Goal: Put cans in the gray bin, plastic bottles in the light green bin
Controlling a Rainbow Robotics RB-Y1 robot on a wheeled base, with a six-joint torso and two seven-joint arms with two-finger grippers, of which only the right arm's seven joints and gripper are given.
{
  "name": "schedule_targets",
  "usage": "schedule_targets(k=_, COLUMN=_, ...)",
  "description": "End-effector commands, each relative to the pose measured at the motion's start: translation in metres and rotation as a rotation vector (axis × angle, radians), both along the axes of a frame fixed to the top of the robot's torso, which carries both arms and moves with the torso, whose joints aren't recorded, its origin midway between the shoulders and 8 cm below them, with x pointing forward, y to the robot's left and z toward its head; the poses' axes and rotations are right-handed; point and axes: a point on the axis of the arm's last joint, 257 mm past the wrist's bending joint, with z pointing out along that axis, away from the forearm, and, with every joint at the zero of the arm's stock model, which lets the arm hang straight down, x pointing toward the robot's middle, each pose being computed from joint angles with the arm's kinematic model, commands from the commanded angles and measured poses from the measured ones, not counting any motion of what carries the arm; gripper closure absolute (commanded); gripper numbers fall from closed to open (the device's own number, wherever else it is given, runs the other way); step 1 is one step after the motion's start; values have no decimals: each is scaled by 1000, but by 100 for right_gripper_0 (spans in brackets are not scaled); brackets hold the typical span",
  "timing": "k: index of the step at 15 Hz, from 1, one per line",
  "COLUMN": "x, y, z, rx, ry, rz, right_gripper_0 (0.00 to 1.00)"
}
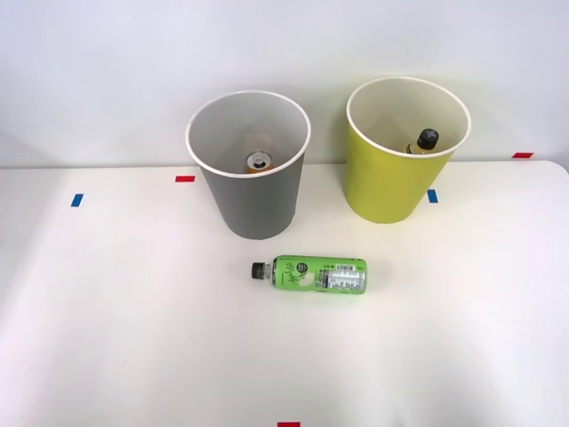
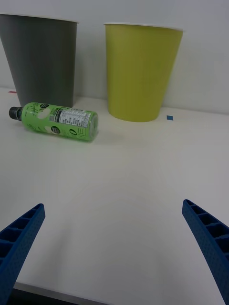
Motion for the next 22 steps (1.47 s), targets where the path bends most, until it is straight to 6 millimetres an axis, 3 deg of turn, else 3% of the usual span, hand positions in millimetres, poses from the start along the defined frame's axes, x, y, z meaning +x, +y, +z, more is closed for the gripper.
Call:
schedule_targets(k=1, x=17, y=9, z=28, rx=-15, ry=-46, rz=13, right_gripper_0=0)
schedule_targets(k=8, x=76, y=10, z=55, rx=-118, ry=62, rz=73, right_gripper_0=0)
schedule_targets(k=11, x=100, y=24, z=72, rx=-153, ry=94, rz=161, right_gripper_0=0)
schedule_targets(k=16, x=141, y=40, z=80, rx=-161, ry=121, rz=236, right_gripper_0=0)
schedule_targets(k=20, x=175, y=71, z=88, rx=-313, ry=162, rz=370, right_gripper_0=0)
schedule_targets(k=22, x=184, y=76, z=94, rx=-440, ry=220, rz=414, right_gripper_0=0)
